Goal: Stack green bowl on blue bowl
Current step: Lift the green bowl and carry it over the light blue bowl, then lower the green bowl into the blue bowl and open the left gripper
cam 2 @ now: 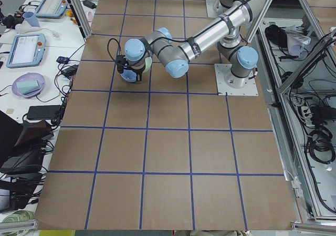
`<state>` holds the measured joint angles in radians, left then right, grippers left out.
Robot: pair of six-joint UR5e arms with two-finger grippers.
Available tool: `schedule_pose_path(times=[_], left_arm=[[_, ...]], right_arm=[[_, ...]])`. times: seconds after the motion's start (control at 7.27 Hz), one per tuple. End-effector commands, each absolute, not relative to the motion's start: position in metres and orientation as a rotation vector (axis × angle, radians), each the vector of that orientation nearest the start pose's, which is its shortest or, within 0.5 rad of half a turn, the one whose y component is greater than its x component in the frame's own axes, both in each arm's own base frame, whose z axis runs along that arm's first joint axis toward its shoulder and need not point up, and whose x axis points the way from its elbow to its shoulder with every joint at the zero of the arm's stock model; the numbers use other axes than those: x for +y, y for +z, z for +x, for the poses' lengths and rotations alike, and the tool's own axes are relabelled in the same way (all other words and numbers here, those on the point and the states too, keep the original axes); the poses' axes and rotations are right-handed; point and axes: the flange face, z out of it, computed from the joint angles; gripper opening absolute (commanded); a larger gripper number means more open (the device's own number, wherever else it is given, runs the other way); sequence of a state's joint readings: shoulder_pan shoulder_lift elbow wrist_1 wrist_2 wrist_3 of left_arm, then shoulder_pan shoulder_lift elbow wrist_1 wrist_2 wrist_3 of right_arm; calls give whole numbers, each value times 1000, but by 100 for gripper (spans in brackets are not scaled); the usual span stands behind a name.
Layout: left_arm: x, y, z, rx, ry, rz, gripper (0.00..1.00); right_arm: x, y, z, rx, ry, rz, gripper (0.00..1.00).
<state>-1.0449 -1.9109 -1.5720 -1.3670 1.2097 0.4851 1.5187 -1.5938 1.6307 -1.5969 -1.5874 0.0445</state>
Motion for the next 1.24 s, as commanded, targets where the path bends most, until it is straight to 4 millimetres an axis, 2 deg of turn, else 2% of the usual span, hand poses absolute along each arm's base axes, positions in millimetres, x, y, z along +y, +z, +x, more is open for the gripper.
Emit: schedule_pose_path(times=[0.0,0.28,0.41,0.69,1.1], left_arm=[[-636,299,141,3576,-136,-142,0],[-649,271,139,3581,-123,-133,0],[-655,262,130,3583,-111,-128,0],[-668,259,105,3559,-155,-185,0],[-667,252,104,3547,-153,-166,0]], right_arm=[[-487,472,106,3155,17,152,100],[-487,472,106,3155,17,152,100],[-487,472,106,3155,17,152,100],[-487,472,106,3155,17,152,100],[-487,472,106,3155,17,152,100]])
